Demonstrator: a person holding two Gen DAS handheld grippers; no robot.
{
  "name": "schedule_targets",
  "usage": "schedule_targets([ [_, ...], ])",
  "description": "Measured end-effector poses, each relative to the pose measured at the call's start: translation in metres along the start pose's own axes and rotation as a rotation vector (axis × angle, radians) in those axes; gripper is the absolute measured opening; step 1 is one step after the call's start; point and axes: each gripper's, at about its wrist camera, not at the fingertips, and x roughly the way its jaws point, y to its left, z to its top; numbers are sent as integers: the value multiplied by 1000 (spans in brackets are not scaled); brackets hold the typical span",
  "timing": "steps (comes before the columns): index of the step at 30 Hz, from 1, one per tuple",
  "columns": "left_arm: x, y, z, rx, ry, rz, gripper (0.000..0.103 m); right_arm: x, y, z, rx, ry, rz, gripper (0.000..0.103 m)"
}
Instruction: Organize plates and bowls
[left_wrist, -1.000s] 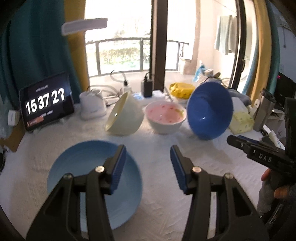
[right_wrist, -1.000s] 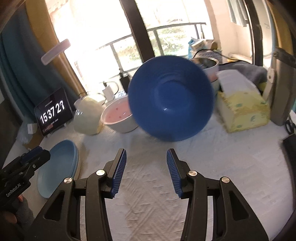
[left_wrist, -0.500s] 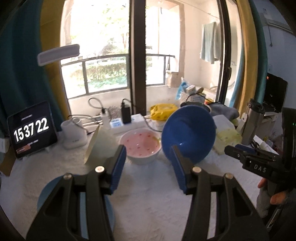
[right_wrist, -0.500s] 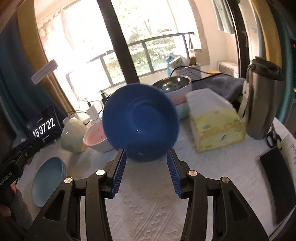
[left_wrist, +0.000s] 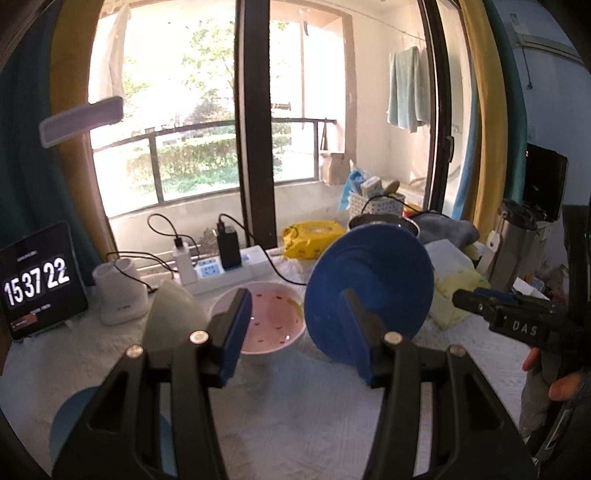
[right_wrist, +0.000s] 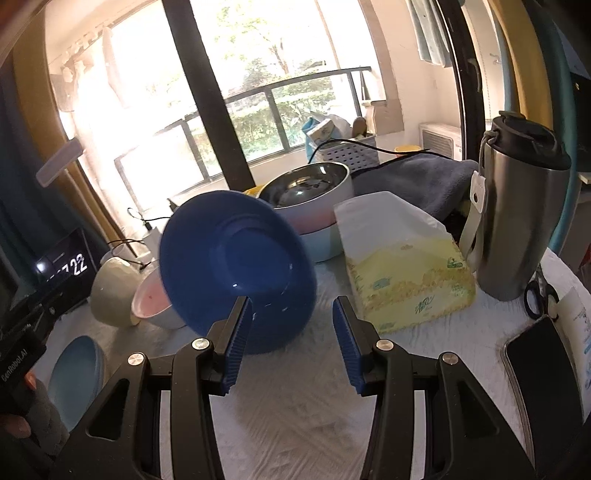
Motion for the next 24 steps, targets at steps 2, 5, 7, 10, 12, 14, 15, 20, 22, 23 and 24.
schedule_targets([
  [2,9,-1,-2,2,2,-9,51,8,-4,2,2,4,-13,48],
  [5,25,-3,-4,2,11,-10,51,21,-9,3,5,22,-18,48],
  [7,36,-3,-6,-4,16,-12,51,29,-9,5,-4,32,-19,48],
  [10,50,-4,-8,-9,28,-17,51,39,-9,7,-10,41,-13,48],
  [12,59,-4,-9,-12,41,-17,51,45,-9,9,-8,42,-8,48],
  [14,66,-3,-10,-16,50,-18,51,51,-10,10,0,47,-7,48],
  [15,70,-3,-10,-19,56,-17,51,52,-10,10,2,50,-8,48],
  [20,83,0,-12,-36,78,-28,51,67,-14,10,8,74,-9,47],
  [22,86,-1,-13,-32,82,-32,51,71,-15,9,8,82,-8,47],
  [23,87,-2,-14,-29,84,-36,51,73,-14,9,8,83,-7,47],
  [24,90,-3,-14,-25,85,-37,50,74,-14,9,9,85,-7,46],
])
